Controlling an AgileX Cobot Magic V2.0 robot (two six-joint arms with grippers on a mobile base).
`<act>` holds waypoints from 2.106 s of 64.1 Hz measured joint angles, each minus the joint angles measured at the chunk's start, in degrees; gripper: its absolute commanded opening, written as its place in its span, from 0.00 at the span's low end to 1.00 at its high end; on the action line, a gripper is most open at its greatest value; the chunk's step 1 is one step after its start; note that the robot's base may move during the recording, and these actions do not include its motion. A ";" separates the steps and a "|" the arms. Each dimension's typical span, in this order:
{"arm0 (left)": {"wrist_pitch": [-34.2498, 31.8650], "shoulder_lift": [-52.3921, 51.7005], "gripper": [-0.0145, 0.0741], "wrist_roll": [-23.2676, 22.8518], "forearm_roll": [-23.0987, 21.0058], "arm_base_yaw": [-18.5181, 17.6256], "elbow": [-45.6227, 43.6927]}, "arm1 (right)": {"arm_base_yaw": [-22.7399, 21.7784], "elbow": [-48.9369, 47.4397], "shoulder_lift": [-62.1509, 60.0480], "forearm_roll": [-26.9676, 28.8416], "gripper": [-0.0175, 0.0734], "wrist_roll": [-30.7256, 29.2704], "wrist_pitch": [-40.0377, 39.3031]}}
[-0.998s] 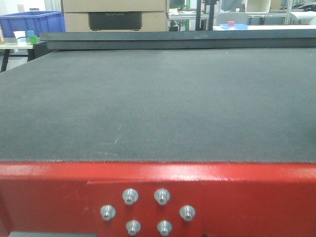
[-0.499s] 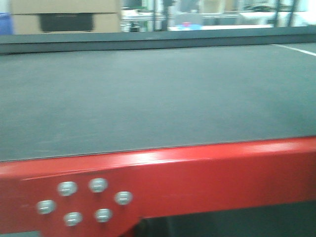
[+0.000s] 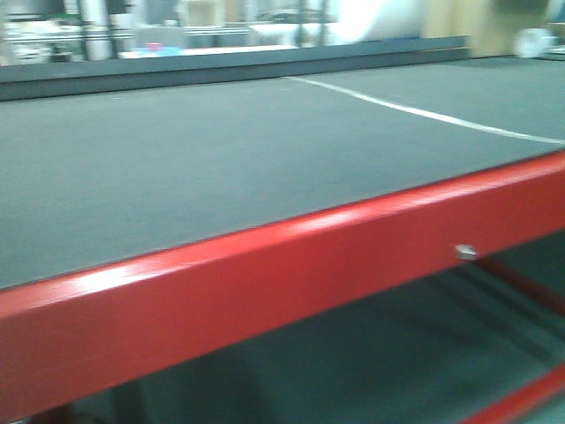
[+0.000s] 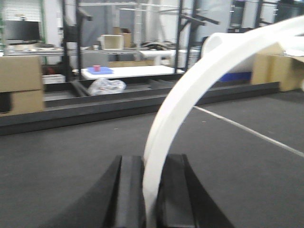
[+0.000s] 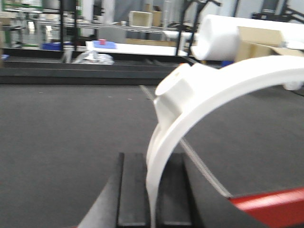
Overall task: Grab PVC pipe and place in blue bin
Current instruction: 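Hold the clamp in both grippers while driving toward the blue bin shelves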
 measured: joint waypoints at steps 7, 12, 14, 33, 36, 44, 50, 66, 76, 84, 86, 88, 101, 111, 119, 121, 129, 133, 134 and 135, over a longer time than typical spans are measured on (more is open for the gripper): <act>0.00 0.00 0.04 0.00 0.00 0.00 0.00 | 0.00 0.00 0.00 0.00 0.01 0.00 0.00; 0.00 0.00 0.04 0.00 0.00 0.00 0.00 | 0.00 0.00 0.00 0.00 0.01 0.00 0.00; 0.00 0.00 0.04 0.00 0.00 0.00 0.00 | 0.00 0.00 0.00 0.00 0.01 0.00 0.00; 0.00 0.00 0.04 0.00 0.00 0.00 0.00 | 0.00 0.00 0.00 0.00 0.01 0.00 0.00; 0.00 0.00 0.04 0.00 0.00 0.00 0.00 | 0.00 0.00 0.00 0.00 0.01 0.00 0.00; 0.00 0.00 0.04 0.00 0.00 0.00 0.00 | 0.00 0.00 0.00 0.00 0.01 0.00 0.00; 0.00 0.00 0.04 0.00 0.00 0.00 0.00 | 0.00 0.00 0.00 0.00 0.01 0.00 0.00; 0.00 0.00 0.04 0.00 0.00 0.00 0.00 | 0.00 0.00 0.00 0.00 0.01 0.00 0.00; 0.00 0.00 0.04 0.00 0.00 0.00 0.00 | 0.00 0.00 0.00 0.00 0.01 0.00 0.00; 0.00 0.00 0.04 0.00 0.00 0.00 0.00 | 0.00 0.00 0.00 0.00 0.01 0.00 0.00; 0.00 0.00 0.04 0.00 0.00 0.00 0.00 | 0.00 0.00 0.00 0.00 0.01 0.00 0.00; 0.00 0.00 0.04 0.00 0.00 0.00 0.00 | 0.00 0.00 0.00 0.00 0.01 0.00 0.00; 0.00 0.00 0.04 0.00 0.00 0.00 0.00 | 0.00 0.00 0.00 0.00 0.01 0.00 0.00; 0.00 0.00 0.04 0.00 0.00 0.00 0.00 | 0.00 0.00 0.00 0.00 0.01 0.00 0.00; 0.00 0.00 0.04 0.00 -0.03 0.00 0.00 | 0.00 0.00 0.00 0.00 0.01 0.00 0.00; 0.00 0.00 0.04 0.00 -0.03 0.00 0.00 | 0.00 0.00 0.00 0.00 0.01 0.00 0.00; 0.00 0.00 0.04 0.00 -0.03 0.00 0.00 | 0.00 0.00 0.00 0.00 0.01 0.00 0.00; 0.00 0.00 0.04 0.00 -0.03 0.00 0.00 | 0.00 0.00 0.00 0.00 0.01 0.00 0.00; 0.00 0.00 0.04 0.00 -0.03 0.00 0.00 | 0.00 0.00 0.00 0.00 0.01 0.00 0.00; 0.00 0.00 0.04 0.00 -0.03 0.00 0.00 | 0.00 0.00 0.00 0.00 0.01 0.00 0.00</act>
